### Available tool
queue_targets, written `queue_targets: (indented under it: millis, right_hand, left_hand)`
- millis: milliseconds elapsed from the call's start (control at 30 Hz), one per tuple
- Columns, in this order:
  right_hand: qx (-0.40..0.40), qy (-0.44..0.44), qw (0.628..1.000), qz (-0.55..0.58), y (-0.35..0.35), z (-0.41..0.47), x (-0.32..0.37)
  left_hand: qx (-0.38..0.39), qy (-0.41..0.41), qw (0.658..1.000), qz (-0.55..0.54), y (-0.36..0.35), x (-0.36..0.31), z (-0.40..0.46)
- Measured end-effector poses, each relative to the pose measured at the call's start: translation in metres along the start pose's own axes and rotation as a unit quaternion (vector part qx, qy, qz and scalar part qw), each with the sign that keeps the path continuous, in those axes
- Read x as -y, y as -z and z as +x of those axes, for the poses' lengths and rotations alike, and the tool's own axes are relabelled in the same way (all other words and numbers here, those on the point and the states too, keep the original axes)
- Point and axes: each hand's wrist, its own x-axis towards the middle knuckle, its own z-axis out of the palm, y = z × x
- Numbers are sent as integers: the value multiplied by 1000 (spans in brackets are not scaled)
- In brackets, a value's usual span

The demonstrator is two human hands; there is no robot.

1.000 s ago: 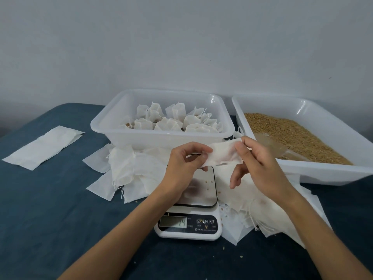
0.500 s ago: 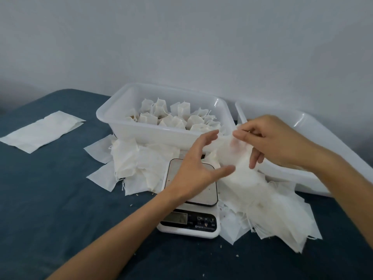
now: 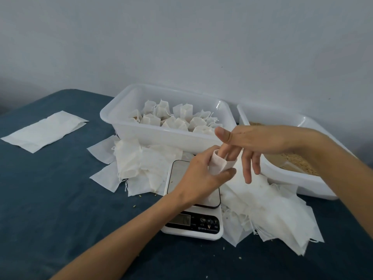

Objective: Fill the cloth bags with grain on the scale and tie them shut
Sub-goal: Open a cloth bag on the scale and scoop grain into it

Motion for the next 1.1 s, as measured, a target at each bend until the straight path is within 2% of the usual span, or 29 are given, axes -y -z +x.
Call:
queue_targets:
  millis: [167,233,300,367,400,467,533,667,800,967,1033,1100]
  right_hand:
    - [-34,57,998,18,8,1,-1]
    - [-127,73,989,31,18,-3,-18]
    - [-264,59,963,11,30,-3,-53]
    - [-381,-4,924,-34,44,-2,-102]
    - [-397,-70,913,-66,50,-3,-129]
    - [-330,-205,912,-129,52,-7,-176]
    - [-255,-255,922,-142,43,-11,-206]
    - [-273,-217,931,-108,27,-7,-226]
    - [-265,-226,929,-122,31,6,-239]
    - [-341,-260,893,-138,45,-3,-267]
    - [-336,-288,881,-170,51,-14,-280]
    - [-314,-283,886,-190,56,-26,-287]
  left_hand:
    - [-59,3,998,-22,10,3,9]
    - [-83,11,995,-45,17,3,13]
    - [-96,20,993,-68,23,4,16]
    - [-103,30,991,-79,26,6,18]
    - [-103,35,991,-81,25,7,18]
    - [-98,41,991,-79,24,9,18]
    - [-91,44,992,-75,23,10,18]
    - [-87,39,993,-70,22,10,18]
    - [-84,44,993,-70,21,11,17]
    - [-92,39,992,-83,24,10,18]
    - [-91,37,991,-88,23,10,18]
    - [-87,34,992,-87,23,10,18]
